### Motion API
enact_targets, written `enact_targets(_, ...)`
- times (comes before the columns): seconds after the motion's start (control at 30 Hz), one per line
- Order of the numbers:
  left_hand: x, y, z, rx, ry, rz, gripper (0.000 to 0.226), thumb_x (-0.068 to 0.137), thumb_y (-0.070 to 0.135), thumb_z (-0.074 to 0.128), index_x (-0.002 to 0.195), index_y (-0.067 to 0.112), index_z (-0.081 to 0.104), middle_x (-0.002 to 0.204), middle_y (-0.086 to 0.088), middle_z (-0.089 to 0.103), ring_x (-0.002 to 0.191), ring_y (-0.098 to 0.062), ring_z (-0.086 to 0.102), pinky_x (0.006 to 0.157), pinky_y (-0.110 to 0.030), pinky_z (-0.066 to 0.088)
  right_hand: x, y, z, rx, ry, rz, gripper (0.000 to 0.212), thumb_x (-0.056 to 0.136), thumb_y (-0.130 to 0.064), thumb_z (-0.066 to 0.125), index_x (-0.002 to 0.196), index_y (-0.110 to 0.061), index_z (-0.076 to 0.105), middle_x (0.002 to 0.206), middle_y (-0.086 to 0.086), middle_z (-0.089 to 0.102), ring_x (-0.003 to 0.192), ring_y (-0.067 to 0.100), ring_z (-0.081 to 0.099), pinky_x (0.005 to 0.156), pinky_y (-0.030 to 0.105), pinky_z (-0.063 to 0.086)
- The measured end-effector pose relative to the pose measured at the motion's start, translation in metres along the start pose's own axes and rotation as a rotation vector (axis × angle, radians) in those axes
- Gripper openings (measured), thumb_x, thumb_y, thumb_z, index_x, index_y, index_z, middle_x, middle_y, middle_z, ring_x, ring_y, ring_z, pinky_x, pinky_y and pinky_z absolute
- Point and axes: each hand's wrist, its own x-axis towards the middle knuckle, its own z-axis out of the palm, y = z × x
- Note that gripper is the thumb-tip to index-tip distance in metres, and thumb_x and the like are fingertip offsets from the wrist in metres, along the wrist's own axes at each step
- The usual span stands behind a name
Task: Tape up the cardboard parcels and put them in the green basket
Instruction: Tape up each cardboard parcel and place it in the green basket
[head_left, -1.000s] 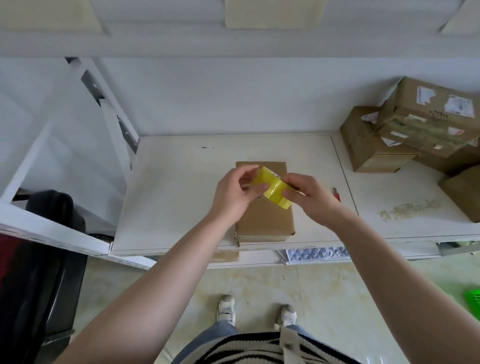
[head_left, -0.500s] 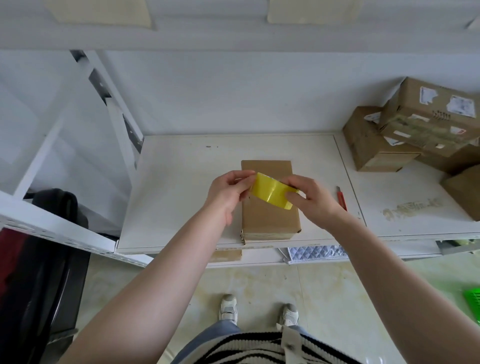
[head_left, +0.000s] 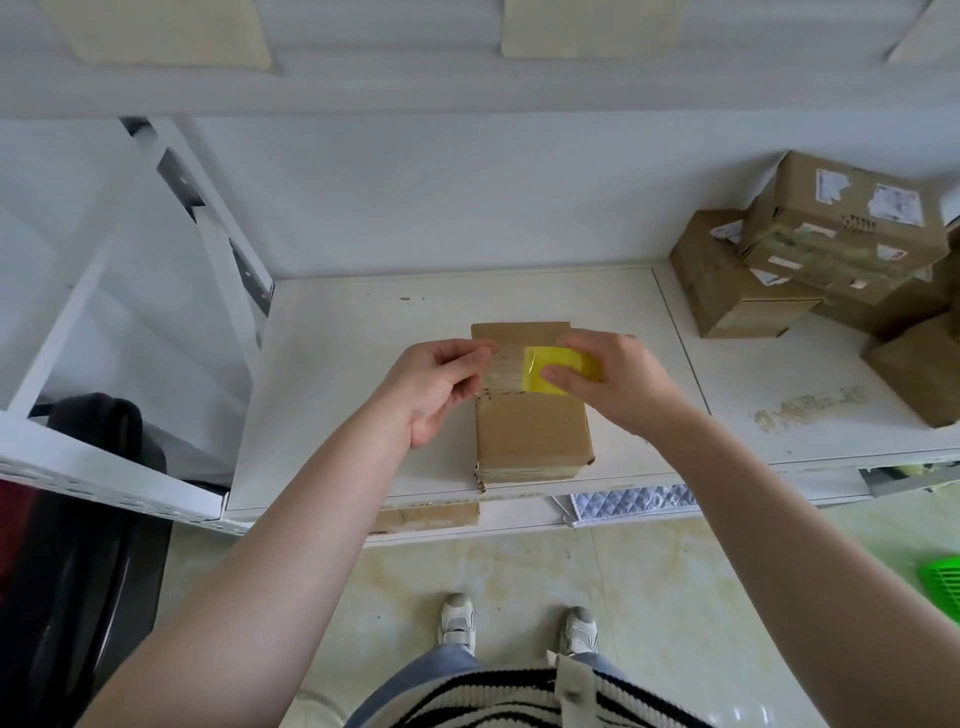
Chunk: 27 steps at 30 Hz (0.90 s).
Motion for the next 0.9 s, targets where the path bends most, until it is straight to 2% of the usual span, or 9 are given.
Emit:
enact_targets(0.1, 0.001, -0.001, -0.004, 0.05, 0.012, -0.018, 0.016, 0.093, 0.003, 0.06, 0.108, 0.0, 0.066, 0.075, 0.001, 0.061, 0.059, -0.005, 0.05, 0.06, -0.011, 0.049, 0.0, -0.001, 0.0, 0.001, 0.0, -0.014, 0.019, 0.091, -0.037, 0.064, 0.09, -0.019, 0.067, 0.067, -0.003, 0.055, 0.063, 0.013, 0.048, 0.057, 0.028, 0.036)
enact_targets(0.2, 0.0, -0.003, -0.004, 0.043, -0.01, -0.037, 0.006, 0.093, 0.006, 0.061, 0.091, 0.006, 0.066, 0.085, -0.004, 0.06, 0.063, -0.006, 0.05, 0.06, -0.011, 0.049, 0.001, -0.001, 0.0, -0.006, -0.017, -0.011, 0.02, 0.091, -0.037, 0.063, 0.091, -0.018, 0.067, 0.07, 0.0, 0.057, 0.064, 0.015, 0.048, 0.058, 0.03, 0.036)
enact_targets(0.3, 0.0, -0.004, -0.003, -0.033, -0.037, -0.04, 0.012, 0.095, 0.01, 0.059, 0.084, 0.009, 0.065, 0.087, -0.003, 0.069, 0.076, -0.012, 0.062, 0.069, -0.018, 0.055, 0.003, -0.001, 0.001, -0.001, -0.013, -0.002, 0.02, 0.091, -0.038, 0.064, 0.091, -0.018, 0.067, 0.072, 0.002, 0.059, 0.066, 0.019, 0.05, 0.061, 0.033, 0.039)
enact_targets(0.37, -0.001, -0.004, -0.003, -0.141, -0.081, -0.055, 0.017, 0.097, 0.01, 0.056, 0.083, 0.008, 0.064, 0.085, -0.004, 0.074, 0.081, -0.017, 0.071, 0.069, -0.023, 0.059, 0.005, -0.002, 0.002, 0.002, -0.004, 0.003, 0.021, 0.09, -0.037, 0.064, 0.091, -0.017, 0.067, 0.073, 0.005, 0.06, 0.067, 0.021, 0.05, 0.061, 0.033, 0.039)
enact_targets(0.43, -0.003, -0.003, -0.002, -0.185, -0.108, -0.065, 0.017, 0.098, 0.01, 0.054, 0.083, 0.008, 0.062, 0.085, -0.005, 0.076, 0.078, -0.018, 0.074, 0.064, -0.023, 0.058, 0.006, -0.002, 0.002, 0.006, -0.001, 0.006, 0.019, 0.09, -0.038, 0.064, 0.091, -0.018, 0.066, 0.072, 0.002, 0.059, 0.065, 0.018, 0.049, 0.059, 0.032, 0.038)
enact_targets(0.6, -0.002, -0.002, 0.0, -0.135, -0.05, -0.055, 0.009, 0.096, 0.008, 0.057, 0.091, 0.012, 0.064, 0.079, -0.001, 0.075, 0.071, -0.014, 0.073, 0.058, -0.019, 0.056, 0.007, 0.0, 0.002, 0.005, -0.019, 0.026, 0.019, 0.09, -0.038, 0.064, 0.085, -0.02, 0.063, 0.067, -0.004, 0.052, 0.062, 0.012, 0.046, 0.057, 0.029, 0.034)
enact_targets(0.73, -0.001, -0.001, -0.001, -0.144, -0.075, -0.07, 0.011, 0.097, 0.008, 0.056, 0.094, 0.013, 0.065, 0.079, 0.0, 0.075, 0.07, -0.013, 0.073, 0.056, -0.018, 0.055, 0.008, 0.0, 0.003, 0.016, -0.023, 0.038, 0.016, 0.089, -0.039, 0.065, 0.078, -0.031, 0.057, 0.065, -0.006, 0.05, 0.061, 0.008, 0.045, 0.055, 0.027, 0.034)
enact_targets(0.83, 0.0, -0.001, -0.002, -0.153, -0.091, -0.089, 0.01, 0.095, 0.008, 0.058, 0.095, 0.012, 0.067, 0.079, -0.001, 0.075, 0.07, -0.013, 0.073, 0.057, -0.019, 0.056, 0.01, 0.002, 0.002, -0.005, -0.036, 0.053, 0.018, 0.089, -0.04, 0.064, 0.083, -0.023, 0.062, 0.065, -0.005, 0.052, 0.06, 0.009, 0.046, 0.055, 0.027, 0.034)
enact_targets(0.9, 0.001, -0.002, 0.0, -0.121, -0.053, -0.081, 0.006, 0.091, 0.006, 0.063, 0.089, 0.01, 0.067, 0.076, -0.004, 0.072, 0.066, -0.013, 0.072, 0.056, -0.019, 0.055, 0.01, 0.002, 0.003, -0.014, -0.051, 0.055, 0.017, 0.089, -0.04, 0.065, 0.082, -0.025, 0.061, 0.064, -0.006, 0.052, 0.059, 0.008, 0.046, 0.053, 0.026, 0.034)
